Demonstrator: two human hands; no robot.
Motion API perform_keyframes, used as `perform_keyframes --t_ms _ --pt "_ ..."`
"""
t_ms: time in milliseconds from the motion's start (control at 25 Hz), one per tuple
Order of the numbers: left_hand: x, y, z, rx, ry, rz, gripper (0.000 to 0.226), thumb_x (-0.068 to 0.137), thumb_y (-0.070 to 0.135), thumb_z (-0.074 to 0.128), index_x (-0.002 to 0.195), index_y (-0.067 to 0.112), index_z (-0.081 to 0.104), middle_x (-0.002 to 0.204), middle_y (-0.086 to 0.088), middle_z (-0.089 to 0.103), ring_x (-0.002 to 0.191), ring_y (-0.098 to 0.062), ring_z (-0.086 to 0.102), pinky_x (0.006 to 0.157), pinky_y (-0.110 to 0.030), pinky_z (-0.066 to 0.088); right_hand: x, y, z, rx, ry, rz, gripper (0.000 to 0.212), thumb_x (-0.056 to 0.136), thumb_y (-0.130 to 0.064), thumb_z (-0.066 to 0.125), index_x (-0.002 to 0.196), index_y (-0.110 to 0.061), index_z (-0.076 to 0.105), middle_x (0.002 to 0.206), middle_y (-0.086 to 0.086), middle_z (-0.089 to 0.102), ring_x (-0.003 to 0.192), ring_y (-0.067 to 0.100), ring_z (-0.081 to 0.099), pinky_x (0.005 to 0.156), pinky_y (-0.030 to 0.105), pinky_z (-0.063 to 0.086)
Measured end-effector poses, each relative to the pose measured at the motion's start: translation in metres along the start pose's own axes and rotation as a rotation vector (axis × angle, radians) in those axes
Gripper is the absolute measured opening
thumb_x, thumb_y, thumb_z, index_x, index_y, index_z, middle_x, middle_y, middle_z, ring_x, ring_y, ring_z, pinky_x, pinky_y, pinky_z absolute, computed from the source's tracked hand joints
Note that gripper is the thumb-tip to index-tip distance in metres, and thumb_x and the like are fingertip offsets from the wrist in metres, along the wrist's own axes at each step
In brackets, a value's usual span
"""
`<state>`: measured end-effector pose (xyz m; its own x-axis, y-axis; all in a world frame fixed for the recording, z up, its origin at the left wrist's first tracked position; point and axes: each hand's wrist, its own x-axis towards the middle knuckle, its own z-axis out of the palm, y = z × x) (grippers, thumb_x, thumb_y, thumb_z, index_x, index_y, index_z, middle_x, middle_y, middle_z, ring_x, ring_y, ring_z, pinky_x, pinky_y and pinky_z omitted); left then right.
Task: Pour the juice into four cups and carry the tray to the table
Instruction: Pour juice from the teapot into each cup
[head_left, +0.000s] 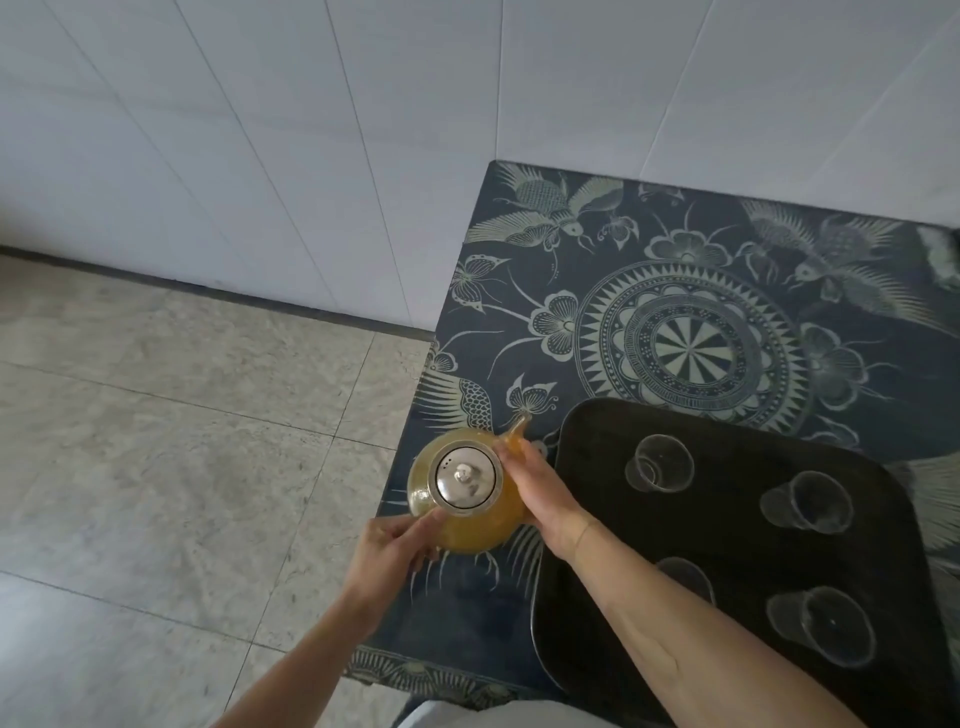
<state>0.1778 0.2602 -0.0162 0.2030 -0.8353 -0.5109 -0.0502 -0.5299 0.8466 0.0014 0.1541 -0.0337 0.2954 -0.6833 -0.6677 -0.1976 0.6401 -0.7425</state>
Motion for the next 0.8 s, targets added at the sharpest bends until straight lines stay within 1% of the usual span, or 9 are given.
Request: perform_keyframes --t_ms 120,280,360,440,480,560,640,720,800 --pt "-0.007 0.007 0.001 0.002 -0.019 0.038 0.046 0.078 0.045 0.066 0.054 0.005 0.065 0.042 0.002 0.054 0.038 -0.004 0.039 0.043 -0.015 0.031 -0.014 -0.001 -0.003 0.038 -0.012 -0.014 0.088 0.074 -0.085 0.057 0.145 -0.035 0.044 0.139 -0.006 0.056 0.135 0.023 0.051 0.113 0.060 0.041" --pt "-0.015 0.014 0.000 -0.018 -0.037 0.086 0.049 0.089 0.026 0.066 0.057 -0.011 0.062 0.044 0.000 0.053 0.039 -0.004 0.039 0.044 -0.014 0.032 -0.037 0.000 -0.009 0.067 -0.024 -0.050 0.076 0.080 -0.080 0.058 0.144 -0.040 0.047 0.139 -0.007 0.062 0.131 0.020 0.055 0.113 0.059 0.041" --pt "-0.020 0.018 0.001 -0.021 -0.055 0.111 0.048 0.090 0.021 0.066 0.056 -0.013 0.059 0.044 -0.003 0.053 0.039 -0.005 0.039 0.044 -0.014 0.032 -0.049 0.001 -0.012 0.078 -0.017 -0.066 0.070 0.085 -0.076 0.058 0.144 -0.040 0.048 0.138 -0.009 0.062 0.129 0.017 0.056 0.113 0.058 0.041" --pt "-0.026 0.021 0.002 -0.030 -0.077 0.122 0.050 0.090 0.018 0.065 0.056 -0.017 0.055 0.044 -0.003 0.052 0.040 -0.005 0.039 0.044 -0.014 0.032 -0.061 0.003 -0.015 0.093 -0.009 -0.062 0.075 0.084 -0.077 0.058 0.147 -0.038 0.045 0.139 -0.008 0.061 0.130 0.016 0.055 0.113 0.057 0.041" --pt "-0.031 0.023 0.004 -0.017 -0.089 0.129 0.049 0.090 0.016 0.064 0.055 -0.017 0.055 0.042 -0.001 0.051 0.039 -0.005 0.039 0.043 -0.013 0.032 -0.067 0.005 -0.017 0.099 -0.005 -0.063 0.083 0.080 -0.081 0.058 0.149 -0.038 0.042 0.141 -0.008 0.059 0.132 0.017 0.054 0.114 0.057 0.041" --pt "-0.040 0.027 0.010 -0.002 -0.103 0.135 0.046 0.090 0.014 0.064 0.052 -0.011 0.058 0.040 0.001 0.049 0.038 -0.004 0.038 0.042 -0.012 0.032 -0.080 0.009 -0.022 0.106 0.001 -0.065 0.102 0.068 -0.090 0.060 0.153 -0.039 0.036 0.147 -0.007 0.056 0.136 0.018 0.051 0.114 0.056 0.040" --pt "-0.049 0.027 0.015 -0.007 -0.097 0.143 0.047 0.089 0.015 0.069 0.050 -0.010 0.057 0.041 -0.001 0.049 0.039 -0.005 0.039 0.043 -0.012 0.032 -0.092 0.013 -0.029 0.103 0.001 -0.077 0.114 0.058 -0.092 0.064 0.154 -0.038 0.035 0.146 -0.008 0.056 0.134 0.016 0.052 0.115 0.052 0.041" --pt "-0.057 0.026 0.022 -0.023 -0.095 0.143 0.053 0.082 0.022 0.076 0.052 -0.016 0.055 0.044 -0.006 0.050 0.040 -0.007 0.040 0.043 -0.013 0.033 -0.105 0.016 -0.036 0.100 0.002 -0.097 0.108 0.058 -0.088 0.069 0.150 -0.038 0.041 0.139 -0.011 0.062 0.128 0.012 0.057 0.114 0.048 0.043" --pt "-0.068 0.028 0.032 -0.032 -0.088 0.132 0.055 0.076 0.028 0.079 0.054 -0.016 0.055 0.047 -0.009 0.050 0.041 -0.008 0.039 0.043 -0.014 0.032 -0.118 0.018 -0.044 0.120 0.003 -0.113 0.093 0.064 -0.080 0.069 0.144 -0.039 0.046 0.132 -0.014 0.066 0.124 0.010 0.060 0.113 0.048 0.043"
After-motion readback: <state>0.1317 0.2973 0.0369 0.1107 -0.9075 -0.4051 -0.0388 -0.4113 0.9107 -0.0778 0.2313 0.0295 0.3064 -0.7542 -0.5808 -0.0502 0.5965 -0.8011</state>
